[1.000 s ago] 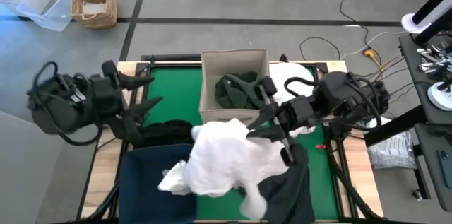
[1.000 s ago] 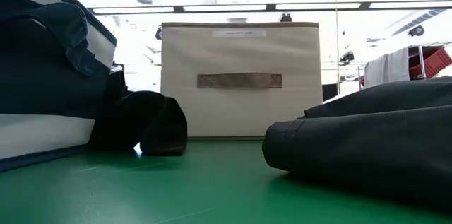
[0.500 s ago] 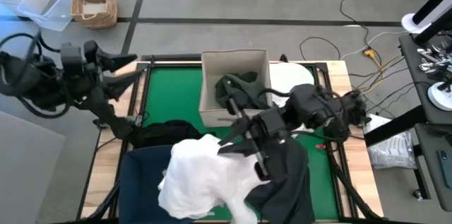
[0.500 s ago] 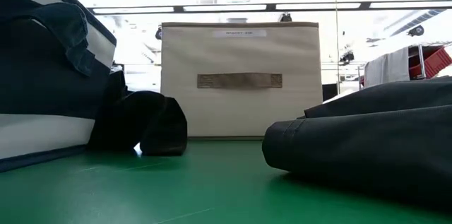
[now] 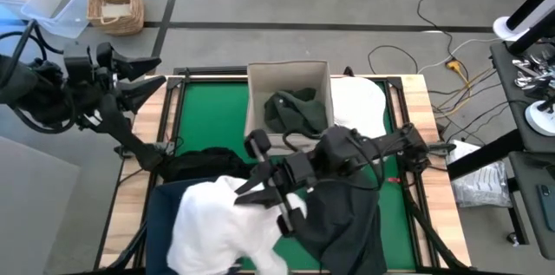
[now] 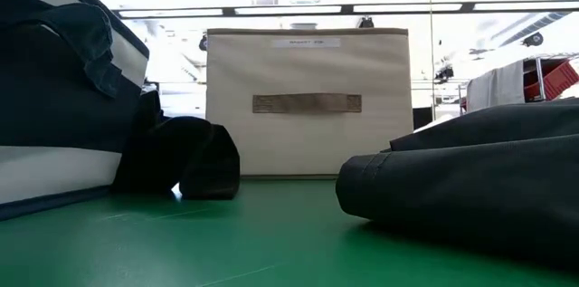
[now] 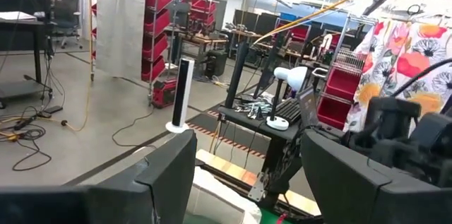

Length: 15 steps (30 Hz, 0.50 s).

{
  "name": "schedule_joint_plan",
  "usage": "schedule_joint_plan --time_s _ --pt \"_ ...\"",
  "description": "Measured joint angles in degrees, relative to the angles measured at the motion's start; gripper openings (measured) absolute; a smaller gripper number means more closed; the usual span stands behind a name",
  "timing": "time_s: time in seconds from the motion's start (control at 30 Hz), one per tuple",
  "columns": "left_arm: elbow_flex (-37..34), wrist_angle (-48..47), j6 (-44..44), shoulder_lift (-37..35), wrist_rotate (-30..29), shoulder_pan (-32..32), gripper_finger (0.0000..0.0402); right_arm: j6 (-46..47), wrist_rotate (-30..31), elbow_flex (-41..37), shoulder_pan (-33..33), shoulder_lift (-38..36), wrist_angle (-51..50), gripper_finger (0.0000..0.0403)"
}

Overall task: Sort clothes
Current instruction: Put the white cloth into the blue laundry bin

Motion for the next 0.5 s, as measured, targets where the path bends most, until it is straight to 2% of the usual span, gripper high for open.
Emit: schedule_joint_plan --time_s 0.33,0.5 --pt "-0.1 -0.5 0.6 -0.1 0.0 0.0 0.0233 5.6 -0.1 0.0 -0.3 6.9 13.8 0.0009" --pt "-0.1 -0.9 1.1 0.0 0.0 0.0 0.0233 8.0 -0.1 0.0 -0.3 10.2 17.4 0.0009"
